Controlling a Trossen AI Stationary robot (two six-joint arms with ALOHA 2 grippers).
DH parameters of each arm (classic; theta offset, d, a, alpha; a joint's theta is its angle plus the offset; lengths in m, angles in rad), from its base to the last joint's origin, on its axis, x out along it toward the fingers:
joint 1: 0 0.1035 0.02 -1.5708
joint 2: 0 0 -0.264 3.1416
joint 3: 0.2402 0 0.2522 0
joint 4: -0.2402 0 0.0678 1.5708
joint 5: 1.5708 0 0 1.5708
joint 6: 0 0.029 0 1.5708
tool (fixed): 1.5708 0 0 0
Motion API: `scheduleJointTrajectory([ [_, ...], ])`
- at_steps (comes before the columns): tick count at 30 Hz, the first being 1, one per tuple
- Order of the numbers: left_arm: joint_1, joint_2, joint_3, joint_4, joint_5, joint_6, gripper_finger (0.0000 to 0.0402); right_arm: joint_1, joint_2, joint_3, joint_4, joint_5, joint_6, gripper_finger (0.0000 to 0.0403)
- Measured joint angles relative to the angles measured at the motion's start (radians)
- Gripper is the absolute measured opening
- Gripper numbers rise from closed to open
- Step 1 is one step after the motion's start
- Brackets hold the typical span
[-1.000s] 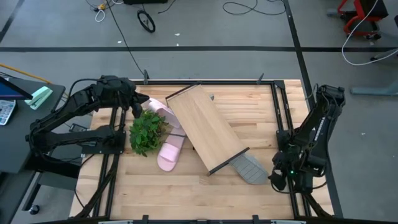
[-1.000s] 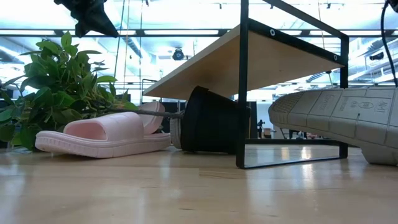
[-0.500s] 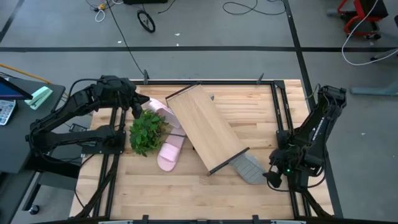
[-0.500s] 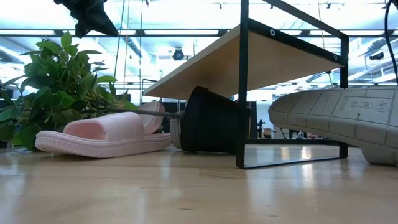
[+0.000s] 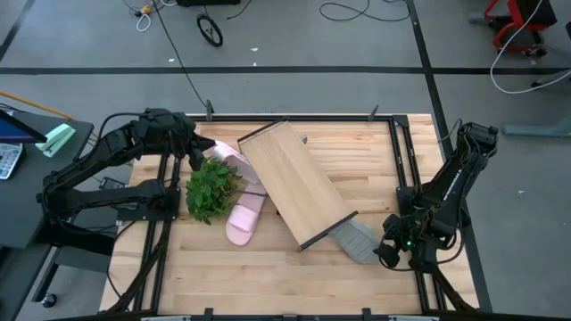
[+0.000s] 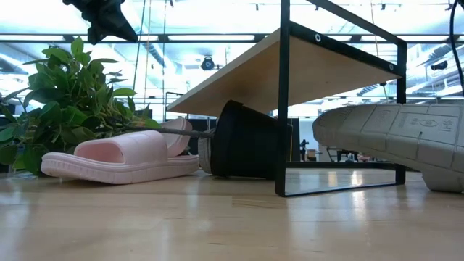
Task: Pick and place slides into the shelf
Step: Put the bottom gray slide on the shelf
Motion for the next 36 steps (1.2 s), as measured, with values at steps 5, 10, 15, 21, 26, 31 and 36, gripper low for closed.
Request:
scheduleJointTrajectory([
  [5,0.000,0.000,0.000,-0.001,0.001,-0.003,0.0036,-0.001,0.001,-0.038,0.109,0.007,-0.034,0.0353],
  [10,0.000,0.000,0.000,-0.001,0.001,-0.003,0.0032,-0.009,0.001,-0.072,0.208,0.005,-0.065,0.0321],
  [15,0.000,0.000,0.000,0.000,0.001,-0.002,0.0024,-0.014,0.001,-0.073,0.246,-0.014,-0.094,0.0229],
  [21,0.000,0.000,0.000,0.000,0.001,-0.001,0.0028,-0.012,-0.017,-0.054,0.293,-0.138,-0.185,0.0051],
  [26,0.000,0.000,0.000,0.000,0.001,0.000,0.0032,-0.013,-0.065,-0.052,0.278,-0.186,-0.221,0.0037],
  [31,0.000,0.000,0.000,0.000,0.001,0.000,0.0023,-0.012,-0.126,-0.052,0.279,-0.288,-0.226,0.0037],
  [36,0.000,0.000,0.000,0.000,0.001,0.000,0.0018,-0.012,-0.210,-0.052,0.281,-0.418,-0.257,0.0036],
])
